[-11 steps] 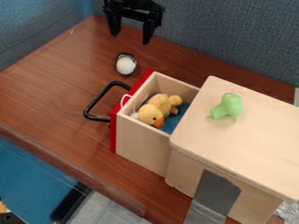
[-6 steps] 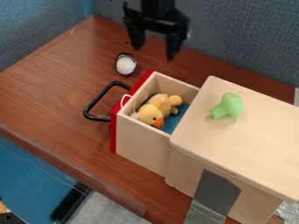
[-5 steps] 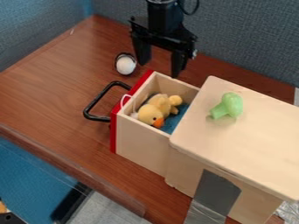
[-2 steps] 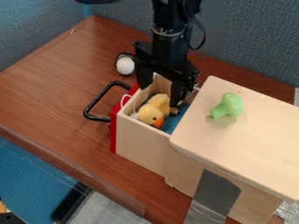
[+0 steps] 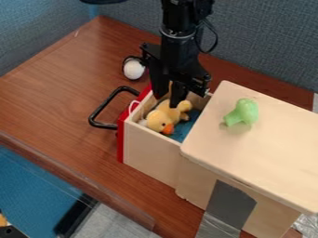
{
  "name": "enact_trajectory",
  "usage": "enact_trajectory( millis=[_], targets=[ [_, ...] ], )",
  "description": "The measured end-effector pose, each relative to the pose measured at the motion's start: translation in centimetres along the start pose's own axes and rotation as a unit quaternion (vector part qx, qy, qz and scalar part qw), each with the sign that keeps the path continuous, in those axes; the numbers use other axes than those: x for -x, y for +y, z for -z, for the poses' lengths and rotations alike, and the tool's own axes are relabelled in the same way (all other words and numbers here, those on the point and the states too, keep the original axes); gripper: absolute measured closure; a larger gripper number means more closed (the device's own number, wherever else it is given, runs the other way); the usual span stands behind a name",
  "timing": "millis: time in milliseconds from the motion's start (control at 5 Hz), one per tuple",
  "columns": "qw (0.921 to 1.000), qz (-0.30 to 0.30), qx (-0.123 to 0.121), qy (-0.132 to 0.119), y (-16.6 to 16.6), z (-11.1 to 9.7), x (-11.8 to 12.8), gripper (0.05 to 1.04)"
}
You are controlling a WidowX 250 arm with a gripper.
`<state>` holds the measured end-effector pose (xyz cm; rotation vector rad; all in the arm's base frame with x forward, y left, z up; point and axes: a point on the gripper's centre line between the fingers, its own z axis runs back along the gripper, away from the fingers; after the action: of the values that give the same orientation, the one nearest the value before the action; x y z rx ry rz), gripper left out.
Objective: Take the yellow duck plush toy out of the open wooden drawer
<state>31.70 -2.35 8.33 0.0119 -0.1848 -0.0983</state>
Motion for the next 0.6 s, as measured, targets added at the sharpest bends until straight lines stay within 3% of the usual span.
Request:
enact_trajectory(
  millis=[200, 400, 600],
  targets=[
    [0.9999, -0.004, -0.001, 0.009, 0.03, 0.60, 0.09, 0.941],
    [0.9999, -0.012, -0.002, 0.011, 0.04, 0.69, 0.12, 1.002],
    [0.9998, -0.017, -0.002, 0.012, 0.01, 0.93, -0.13, 0.846]
  ],
)
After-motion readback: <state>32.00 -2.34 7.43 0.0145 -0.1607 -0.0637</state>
